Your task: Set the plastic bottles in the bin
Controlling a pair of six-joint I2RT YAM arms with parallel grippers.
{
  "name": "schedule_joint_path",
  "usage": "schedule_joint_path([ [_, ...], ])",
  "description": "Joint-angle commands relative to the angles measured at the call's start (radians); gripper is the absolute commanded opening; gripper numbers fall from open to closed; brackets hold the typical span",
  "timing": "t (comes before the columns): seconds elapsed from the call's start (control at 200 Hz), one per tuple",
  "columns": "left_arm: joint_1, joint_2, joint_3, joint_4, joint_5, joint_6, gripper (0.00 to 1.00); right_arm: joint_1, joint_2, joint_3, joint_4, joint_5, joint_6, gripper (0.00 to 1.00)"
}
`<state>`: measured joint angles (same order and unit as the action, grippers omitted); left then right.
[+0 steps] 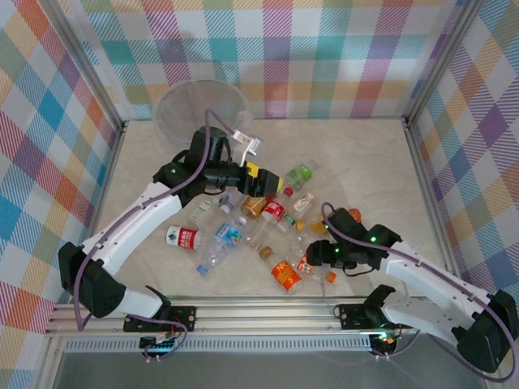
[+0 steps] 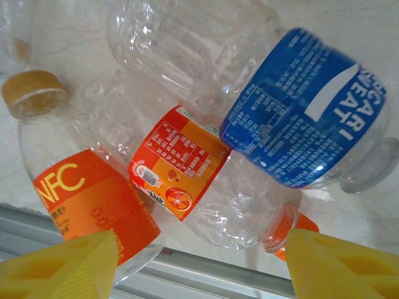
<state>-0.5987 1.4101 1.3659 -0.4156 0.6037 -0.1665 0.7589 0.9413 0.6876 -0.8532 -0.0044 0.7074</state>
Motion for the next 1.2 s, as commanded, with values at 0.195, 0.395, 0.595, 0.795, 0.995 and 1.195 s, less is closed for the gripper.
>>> schedule_joint_path([
  [0.195,-0.006,-0.021,0.015,-0.015,-0.041,0.039,1.0,0.127,0.058,0.026,0.039,0.089,0.005,0.7],
  [0.395,-0.006,-0.032,-0.003,0.0,-0.095,0.037,1.0,0.235,0.041,0.023,0.137,0.056,-0.032,0.67],
  [0.595,-0.006,-0.049,-0.011,0.001,-0.112,0.055,1.0,0.307,0.065,-0.001,0.206,0.049,-0.042,0.69],
  [0.795,-0.006,-0.06,-0.008,-0.012,-0.102,0.086,1.0,0.364,0.144,0.013,0.214,0.083,-0.055,0.7],
  [0.995,-0.006,-0.053,-0.002,-0.007,0.003,0.101,1.0,0.416,0.221,0.025,0.208,0.132,-0.04,0.72],
  [1.195,-0.006,-0.044,0.004,-0.011,0.017,0.099,1.0,0.439,0.29,0.043,0.222,0.154,-0.033,0.77],
])
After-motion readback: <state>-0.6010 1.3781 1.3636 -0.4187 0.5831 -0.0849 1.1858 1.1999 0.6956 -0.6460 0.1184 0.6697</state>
